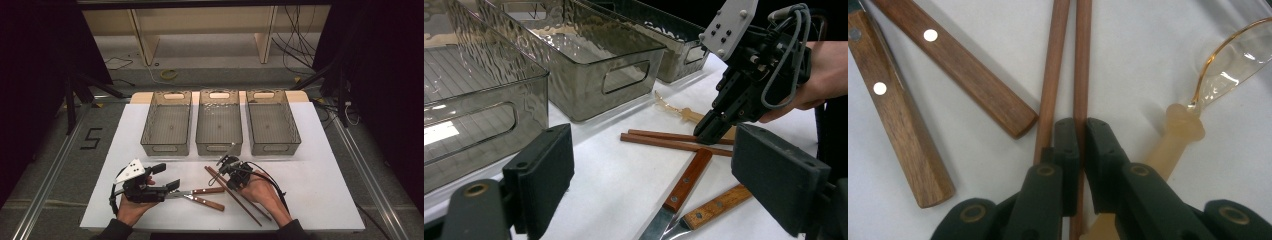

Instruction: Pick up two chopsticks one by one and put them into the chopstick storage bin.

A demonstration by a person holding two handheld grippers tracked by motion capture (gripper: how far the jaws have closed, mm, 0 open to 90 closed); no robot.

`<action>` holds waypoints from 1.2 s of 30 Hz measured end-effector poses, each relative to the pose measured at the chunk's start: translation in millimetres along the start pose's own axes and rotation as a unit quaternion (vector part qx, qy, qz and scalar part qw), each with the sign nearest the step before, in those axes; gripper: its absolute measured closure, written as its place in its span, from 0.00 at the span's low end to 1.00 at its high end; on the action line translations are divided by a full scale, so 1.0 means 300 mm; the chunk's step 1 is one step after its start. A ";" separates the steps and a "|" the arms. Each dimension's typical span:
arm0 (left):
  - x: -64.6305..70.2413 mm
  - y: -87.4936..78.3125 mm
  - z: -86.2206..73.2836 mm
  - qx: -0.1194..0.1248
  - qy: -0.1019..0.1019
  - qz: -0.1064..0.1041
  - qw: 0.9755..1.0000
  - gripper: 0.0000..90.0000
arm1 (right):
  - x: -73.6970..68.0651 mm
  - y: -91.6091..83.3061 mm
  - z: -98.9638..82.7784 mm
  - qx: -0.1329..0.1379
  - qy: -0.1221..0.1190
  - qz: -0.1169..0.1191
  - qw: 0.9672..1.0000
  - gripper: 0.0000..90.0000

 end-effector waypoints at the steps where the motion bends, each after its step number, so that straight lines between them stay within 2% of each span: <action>1: 0.000 0.000 0.000 0.000 0.000 0.000 1.000 0.19 | -0.001 -0.002 0.000 -0.001 -0.002 -0.001 1.000 0.94; 8: 0.000 0.002 -0.001 0.000 0.000 0.000 1.000 0.19 | 0.004 -0.031 -0.005 0.020 -0.006 0.009 1.000 0.94; 13: -0.001 0.002 -0.001 -0.002 -0.001 0.000 1.000 0.19 | 0.000 -0.041 -0.005 0.026 -0.008 0.016 1.000 0.94; 21: -0.005 0.005 -0.001 -0.005 -0.002 0.000 1.000 0.19 | -0.028 -0.074 0.005 0.040 -0.022 0.027 0.999 0.94; 28: -0.013 0.018 -0.001 -0.014 -0.008 -0.006 1.000 0.19 | -0.067 -0.129 0.020 0.057 -0.053 0.044 0.996 0.94; 32: -0.014 0.040 0.000 -0.038 -0.002 -0.026 0.999 0.19 | -0.097 -0.154 0.024 0.061 -0.082 0.053 0.993 0.94; 33: -0.013 0.046 0.001 -0.046 0.000 -0.035 0.998 0.19 | -0.110 -0.164 0.026 0.062 -0.098 0.058 0.992 0.94; 34: -0.010 0.053 0.001 -0.052 0.002 -0.042 0.998 0.19 | -0.110 -0.164 0.026 0.062 -0.098 0.058 0.992 0.94; 36: -0.002 0.064 0.004 -0.065 0.011 -0.054 0.996 0.19 | -0.123 -0.172 0.026 0.060 -0.113 0.063 0.990 0.94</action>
Point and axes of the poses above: each handheld gripper's, and its own axes: y roughly forward along the jaws, z roughly out of its top, x roughly to its right, the point moved 2 cm from there along y, roughly forward along the jaws, and after that the axes turned 10 degrees about x, right-handed, at the moved point
